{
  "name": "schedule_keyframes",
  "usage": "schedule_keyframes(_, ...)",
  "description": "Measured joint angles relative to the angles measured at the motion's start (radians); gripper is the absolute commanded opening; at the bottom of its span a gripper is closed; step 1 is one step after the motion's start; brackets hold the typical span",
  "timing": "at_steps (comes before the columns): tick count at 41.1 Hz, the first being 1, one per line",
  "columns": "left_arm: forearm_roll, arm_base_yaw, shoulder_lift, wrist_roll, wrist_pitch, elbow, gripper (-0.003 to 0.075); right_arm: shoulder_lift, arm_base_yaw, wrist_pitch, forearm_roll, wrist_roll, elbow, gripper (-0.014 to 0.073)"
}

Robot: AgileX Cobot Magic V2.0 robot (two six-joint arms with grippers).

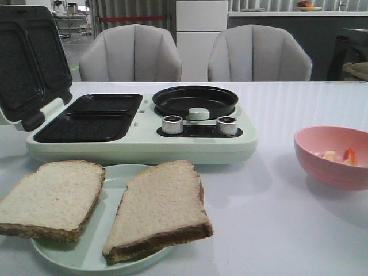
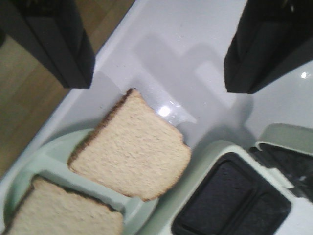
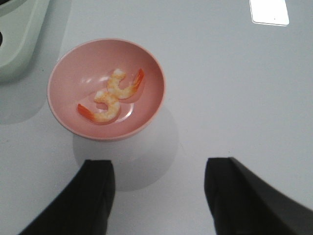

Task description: Make breakfast with bread and shrimp

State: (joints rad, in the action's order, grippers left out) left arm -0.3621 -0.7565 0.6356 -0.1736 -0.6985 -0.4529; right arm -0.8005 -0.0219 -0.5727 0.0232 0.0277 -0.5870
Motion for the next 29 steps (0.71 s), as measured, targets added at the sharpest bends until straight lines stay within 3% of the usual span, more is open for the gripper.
schedule_keyframes(4, -0.067, -0.084, 0.075, 0.055, -0.004, 0.024, 0.0596, 0.0, 0.0, 0.0, 0.0, 0.0, 0.0, 0.0516)
schedule_keyframes(13, -0.311, -0.203, 0.263, 0.354, -0.003, 0.037, 0.0596, 0.0, 0.0, 0.0, 0.0, 0.0, 0.0, 0.0516)
schedule_keyframes(29, -0.746, -0.279, 0.639, 0.736, -0.003, 0.037, 0.0594, 0.0, 0.0, 0.0, 0.0, 0.0, 0.0, 0.0516)
